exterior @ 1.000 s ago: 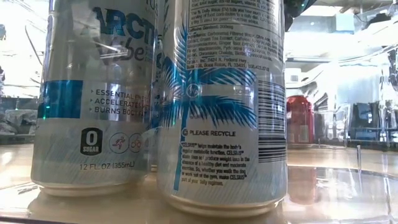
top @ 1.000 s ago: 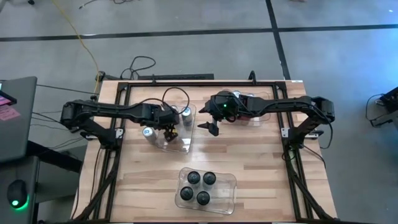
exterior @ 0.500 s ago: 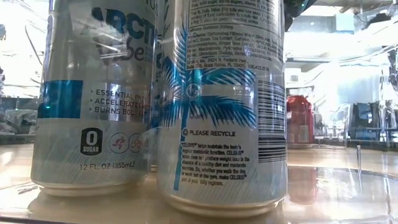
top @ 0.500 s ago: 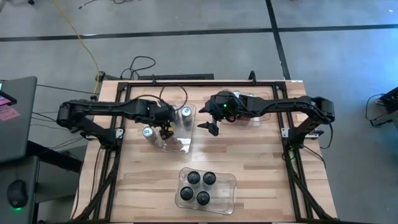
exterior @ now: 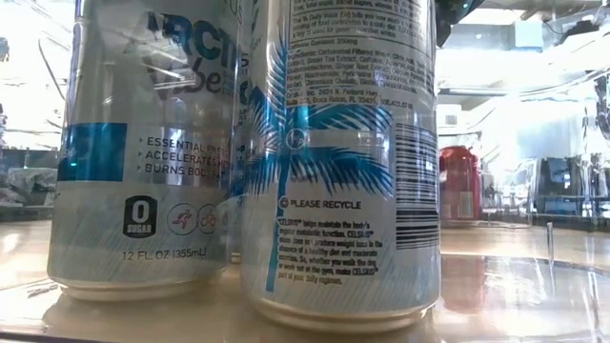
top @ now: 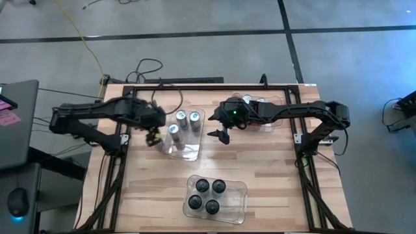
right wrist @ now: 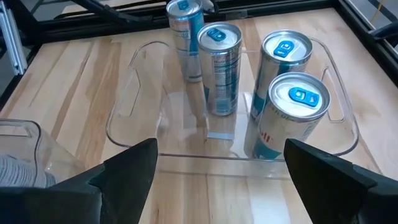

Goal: Sort soda cans
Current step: Put the blue soda can in the top left transparent bin

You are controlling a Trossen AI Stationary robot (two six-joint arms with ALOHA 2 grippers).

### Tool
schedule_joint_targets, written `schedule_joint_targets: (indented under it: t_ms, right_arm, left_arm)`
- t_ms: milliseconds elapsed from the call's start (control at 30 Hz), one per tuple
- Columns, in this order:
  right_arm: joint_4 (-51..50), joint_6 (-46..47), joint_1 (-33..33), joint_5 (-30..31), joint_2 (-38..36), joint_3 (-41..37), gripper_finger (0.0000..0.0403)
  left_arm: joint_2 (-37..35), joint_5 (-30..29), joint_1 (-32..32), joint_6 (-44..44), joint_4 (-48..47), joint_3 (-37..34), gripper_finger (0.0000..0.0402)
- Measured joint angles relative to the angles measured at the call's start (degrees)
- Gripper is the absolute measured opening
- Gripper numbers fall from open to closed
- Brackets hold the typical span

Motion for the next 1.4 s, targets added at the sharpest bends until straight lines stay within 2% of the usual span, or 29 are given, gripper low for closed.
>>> schedule_joint_targets:
  t_ms: [167,300,500,833,1400]
  right_arm:
    - [0.20,-0.47,-0.11,0.00,0.00,0.00,0.0367]
    - [0.18,-0.48,-0.11,0.00,0.00,0.00,0.0367]
    - [0.20,-0.42,0.36,0.02,0.00,0.00,0.0367]
    - [0.20,-0.24,0.37,0.00,0.00,0.00,0.0367]
    - [0.24,-0.24,0.39,0.00,0.00,0.00,0.0367]
  left_arm:
    - [-4.32,0.12,-3.85,-3.37,-2.92,-1.29,0.0291]
    - [-7.75,0.22,-6.27,-2.77,1.15,-4.51,0.0291]
    - [-11.18,0.20,-7.76,0.60,8.60,-13.03,0.0291]
    - [-11.20,1.97,-7.72,-2.08,10.24,-21.97,0.0291]
    - [-11.20,1.30,-6.16,-1.01,16.95,-28.64,0.0291]
